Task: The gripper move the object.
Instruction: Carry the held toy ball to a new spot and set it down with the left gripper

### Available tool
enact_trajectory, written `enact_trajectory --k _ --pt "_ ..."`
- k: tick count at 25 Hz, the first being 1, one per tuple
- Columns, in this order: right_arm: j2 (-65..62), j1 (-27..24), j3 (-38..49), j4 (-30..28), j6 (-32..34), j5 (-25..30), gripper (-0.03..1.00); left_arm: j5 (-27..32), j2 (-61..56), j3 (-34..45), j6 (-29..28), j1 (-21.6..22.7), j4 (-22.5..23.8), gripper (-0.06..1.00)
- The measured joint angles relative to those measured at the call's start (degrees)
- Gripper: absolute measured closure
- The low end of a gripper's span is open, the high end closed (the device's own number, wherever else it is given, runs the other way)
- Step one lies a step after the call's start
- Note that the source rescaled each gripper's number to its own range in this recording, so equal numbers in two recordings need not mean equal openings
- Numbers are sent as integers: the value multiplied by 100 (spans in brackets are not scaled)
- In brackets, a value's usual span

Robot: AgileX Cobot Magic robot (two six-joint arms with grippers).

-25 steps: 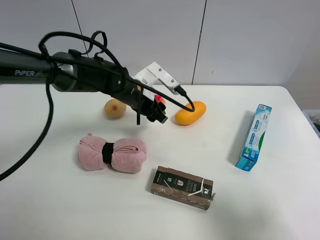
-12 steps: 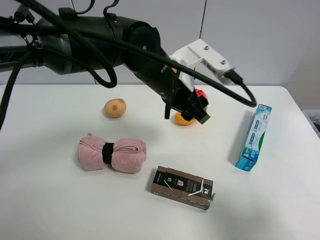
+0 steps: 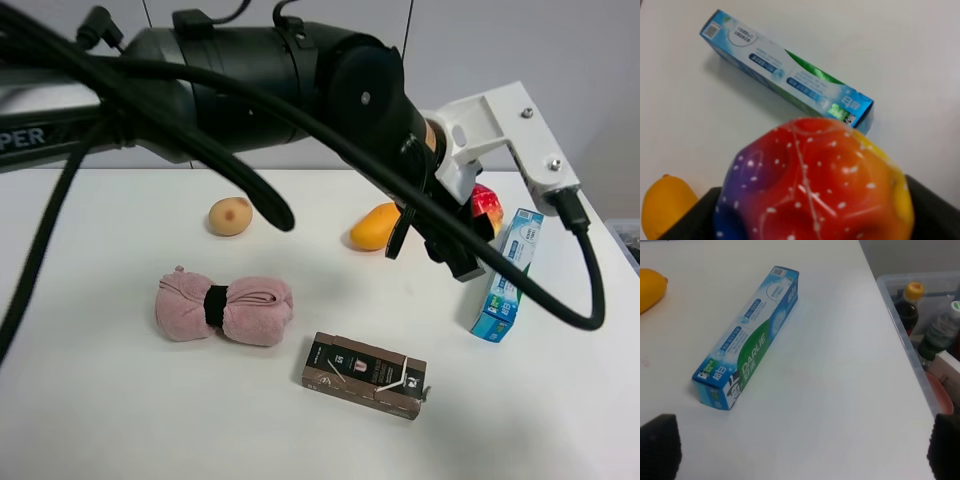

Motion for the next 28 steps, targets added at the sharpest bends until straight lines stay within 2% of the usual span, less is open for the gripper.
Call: enact_trajectory --k 10,15,18,22,28 --pt "0 0 0 0 0 0 -3 -17 919 0 861 -8 0 92" --pt "0 0 0 0 0 0 -3 -69 1053 0 1725 -60 0 92" --pt "0 0 0 0 0 0 -3 -282 1085 0 1832 -44 -178 92" --pt "0 0 0 0 0 0 -3 -729 1136 -78 1349 50 -616 92" --pt "0 0 0 0 0 0 -3 -905 1612 -948 -222 337 -989 92"
